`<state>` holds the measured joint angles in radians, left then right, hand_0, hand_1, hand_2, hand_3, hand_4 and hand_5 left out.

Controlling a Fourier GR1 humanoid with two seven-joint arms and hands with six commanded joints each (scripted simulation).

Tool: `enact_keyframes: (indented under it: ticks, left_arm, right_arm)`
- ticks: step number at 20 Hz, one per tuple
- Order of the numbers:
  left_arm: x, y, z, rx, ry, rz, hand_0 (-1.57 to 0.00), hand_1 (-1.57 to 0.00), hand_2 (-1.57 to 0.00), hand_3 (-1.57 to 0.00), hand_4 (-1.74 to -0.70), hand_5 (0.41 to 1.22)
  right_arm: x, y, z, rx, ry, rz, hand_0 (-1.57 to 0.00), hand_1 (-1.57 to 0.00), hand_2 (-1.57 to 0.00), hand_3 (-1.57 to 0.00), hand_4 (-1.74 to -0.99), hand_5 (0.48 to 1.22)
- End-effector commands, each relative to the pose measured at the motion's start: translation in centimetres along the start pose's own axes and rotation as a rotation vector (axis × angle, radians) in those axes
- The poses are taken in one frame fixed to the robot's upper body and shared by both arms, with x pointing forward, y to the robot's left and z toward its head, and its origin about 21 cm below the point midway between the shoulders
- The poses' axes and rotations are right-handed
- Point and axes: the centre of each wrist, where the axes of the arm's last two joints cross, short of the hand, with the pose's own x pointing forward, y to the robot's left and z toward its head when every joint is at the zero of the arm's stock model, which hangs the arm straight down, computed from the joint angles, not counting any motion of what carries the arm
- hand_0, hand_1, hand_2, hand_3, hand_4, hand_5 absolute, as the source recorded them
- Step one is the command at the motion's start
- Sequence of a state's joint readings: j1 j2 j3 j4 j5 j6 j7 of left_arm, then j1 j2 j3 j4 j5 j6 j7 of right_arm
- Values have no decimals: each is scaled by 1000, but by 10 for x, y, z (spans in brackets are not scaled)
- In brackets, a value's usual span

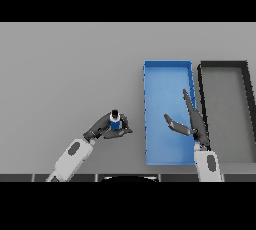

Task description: Pick up the blue pipe and place it into the blue bin.

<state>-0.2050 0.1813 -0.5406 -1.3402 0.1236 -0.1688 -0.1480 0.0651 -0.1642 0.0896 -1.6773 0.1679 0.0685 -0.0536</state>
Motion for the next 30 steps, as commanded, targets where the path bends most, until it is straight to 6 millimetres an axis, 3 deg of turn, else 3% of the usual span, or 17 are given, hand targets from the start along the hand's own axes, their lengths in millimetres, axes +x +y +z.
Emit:
enact_keyframes:
  ticks: [1,3,9,13,15,19,23,28,30]
  left_arm:
    - [1,-1,-1,-1,6,-1,-981,-1095,-1164,-1112,-1551,1042]
    - [3,-6,-1,-13,7,-7,-1193,-1266,-1311,-1258,-1617,1106]
    - [11,-16,1,-18,-63,-53,-1472,-1491,-1503,-1489,-1502,1191]
    - [32,-17,-9,-5,-200,-29,-1530,-1538,-1543,-1537,-1482,1209]
    - [40,-24,-16,-13,-216,-25,-1545,-1550,-1553,-1549,-1478,1213]
    - [64,-19,-20,-36,-246,-60,-1560,-1562,-1564,-1562,-1473,1218]
    - [69,-25,-24,-68,-219,-55,-1567,-1567,-1568,-1567,-1473,1220]
    - [74,-25,-28,-80,-204,-68,-1570,-1570,-1570,-1570,-1474,1220]
    - [73,-23,-25,-81,-218,-63,-1570,-1570,-1570,-1570,-1474,1220]
  right_arm:
    - [0,0,-1,-1,0,0,1,1,1,1,-1182,562]
    - [-1,-1,-2,1,-6,1,1,1,1,1,-1178,561]
    - [-1,2,-5,9,4,9,1,1,1,1,-1166,556]
    - [-1,1,-4,2,-5,14,1,1,1,1,-1151,550]
    - [-2,-4,-5,-2,8,38,1,1,1,1,-1138,552]
    - [-2,-2,-2,0,-5,41,1,1,1,1,-1128,564]
    - [1,0,-2,6,-4,37,1,1,1,1,-1124,574]
    - [5,-13,-25,92,11,74,1,1,1,1,-1123,578]
    - [4,-18,-32,128,10,84,1,1,1,1,-1157,578]
